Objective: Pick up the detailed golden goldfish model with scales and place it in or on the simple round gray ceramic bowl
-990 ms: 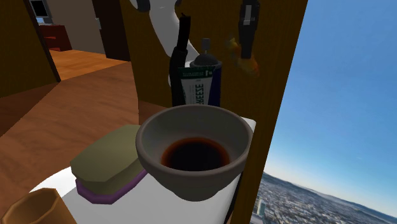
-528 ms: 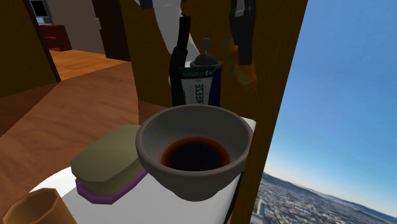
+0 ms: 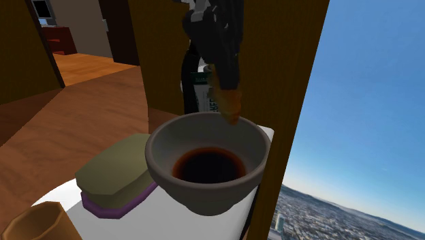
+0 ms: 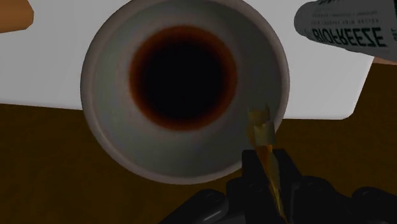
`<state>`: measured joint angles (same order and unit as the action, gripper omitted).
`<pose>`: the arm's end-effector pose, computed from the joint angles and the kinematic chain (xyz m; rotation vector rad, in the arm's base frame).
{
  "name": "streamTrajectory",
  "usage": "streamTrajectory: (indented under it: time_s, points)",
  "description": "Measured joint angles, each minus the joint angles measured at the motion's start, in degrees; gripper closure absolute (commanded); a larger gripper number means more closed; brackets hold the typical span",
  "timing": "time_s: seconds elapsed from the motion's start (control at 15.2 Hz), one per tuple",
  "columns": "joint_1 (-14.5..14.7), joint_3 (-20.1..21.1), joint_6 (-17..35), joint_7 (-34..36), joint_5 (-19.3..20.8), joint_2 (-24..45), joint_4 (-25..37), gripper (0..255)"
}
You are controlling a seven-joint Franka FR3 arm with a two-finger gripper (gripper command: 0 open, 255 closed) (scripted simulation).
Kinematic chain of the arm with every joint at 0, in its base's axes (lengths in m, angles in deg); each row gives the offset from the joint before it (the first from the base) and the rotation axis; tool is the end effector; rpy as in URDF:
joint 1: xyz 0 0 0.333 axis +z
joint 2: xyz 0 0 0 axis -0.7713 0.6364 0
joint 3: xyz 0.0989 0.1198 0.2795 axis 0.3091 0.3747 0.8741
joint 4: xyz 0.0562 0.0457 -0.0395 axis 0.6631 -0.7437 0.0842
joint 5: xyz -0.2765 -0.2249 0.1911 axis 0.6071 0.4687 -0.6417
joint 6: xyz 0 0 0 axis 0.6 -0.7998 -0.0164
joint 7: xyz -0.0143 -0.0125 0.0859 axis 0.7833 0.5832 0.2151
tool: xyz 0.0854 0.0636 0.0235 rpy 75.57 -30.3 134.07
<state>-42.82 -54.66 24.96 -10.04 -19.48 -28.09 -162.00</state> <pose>0.3226 -0.4395 0.6609 -2.9251 -0.3806 -0.1776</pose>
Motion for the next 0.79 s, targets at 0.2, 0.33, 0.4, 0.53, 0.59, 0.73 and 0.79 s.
streamTrajectory:
  time_s: [0.2, 0.33, 0.4, 0.53, 0.59, 0.73, 0.79]
  points:
    - [-6.54, -2.71, -2.53, -8.24, -8.99, 10.42, 5.49, 255]
    - [-6.41, -2.77, -1.05, -8.87, -8.82, 10.37, 3.93, 255]
    - [-6.18, -2.83, -0.21, -9.06, -8.61, 10.18, 2.98, 255]
    - [-4.72, -2.94, 2.0, -8.62, -7.66, 9.12, 0.4, 255]
    - [-4.17, -3.03, 2.89, -8.51, -7.16, 8.57, -0.68, 255]
    - [-3.21, -3.11, 4.68, -8.25, -6.38, 7.7, -2.78, 255]
    - [-2.78, -3.2, 5.5, -8.19, -5.91, 7.13, -3.69, 255]
